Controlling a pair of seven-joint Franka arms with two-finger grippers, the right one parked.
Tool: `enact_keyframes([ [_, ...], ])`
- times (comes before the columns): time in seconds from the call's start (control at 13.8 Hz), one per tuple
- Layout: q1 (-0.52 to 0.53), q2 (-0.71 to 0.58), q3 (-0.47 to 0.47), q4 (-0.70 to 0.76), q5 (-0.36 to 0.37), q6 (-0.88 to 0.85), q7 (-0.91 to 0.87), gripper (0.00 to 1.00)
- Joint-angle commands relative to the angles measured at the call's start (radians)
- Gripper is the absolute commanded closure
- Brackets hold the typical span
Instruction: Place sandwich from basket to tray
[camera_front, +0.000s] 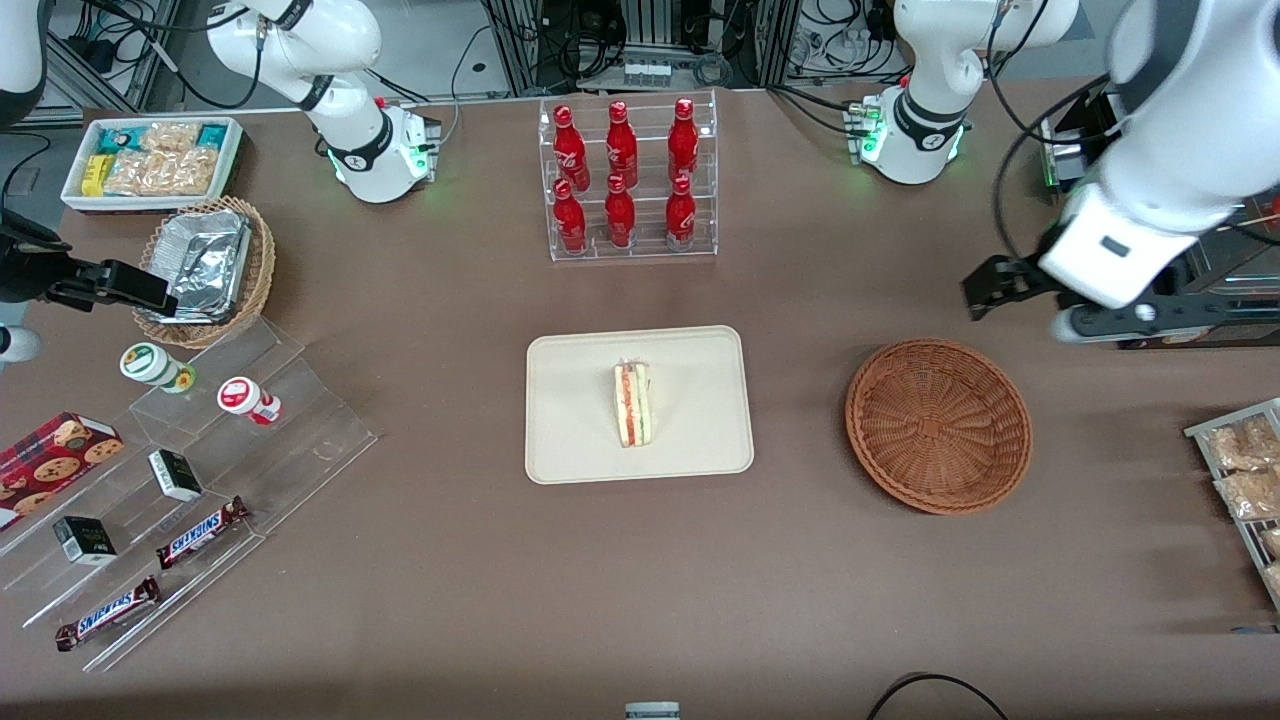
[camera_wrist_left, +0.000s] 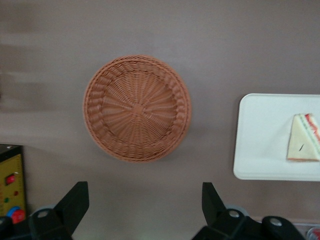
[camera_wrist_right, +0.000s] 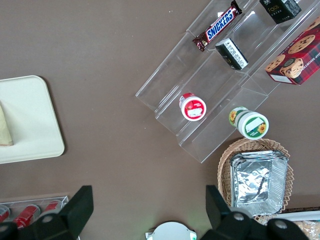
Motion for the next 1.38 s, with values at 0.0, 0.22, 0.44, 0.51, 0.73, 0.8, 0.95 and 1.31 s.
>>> enact_keyframes([
  [0.0, 0.077, -0.031, -0.009, -0.032, -0.016, -0.011, 0.106, 0.00],
  [0.22, 0.095, -0.041, 0.015, -0.032, -0.016, -0.011, 0.160, 0.00],
  [0.44, 0.092, -0.087, 0.021, -0.072, -0.016, -0.009, 0.166, 0.00],
  [0.51, 0.086, -0.115, 0.021, -0.093, -0.016, -0.005, 0.166, 0.00],
  [0.73, 0.082, -0.132, 0.023, -0.090, -0.016, -0.008, 0.165, 0.00],
  [0.8, 0.080, -0.123, 0.021, -0.078, -0.016, -0.008, 0.158, 0.00],
  [0.95, 0.069, -0.101, 0.025, -0.060, -0.015, -0.009, 0.161, 0.00],
  [1.31, 0.066, -0.097, 0.032, -0.037, -0.004, -0.008, 0.158, 0.00],
])
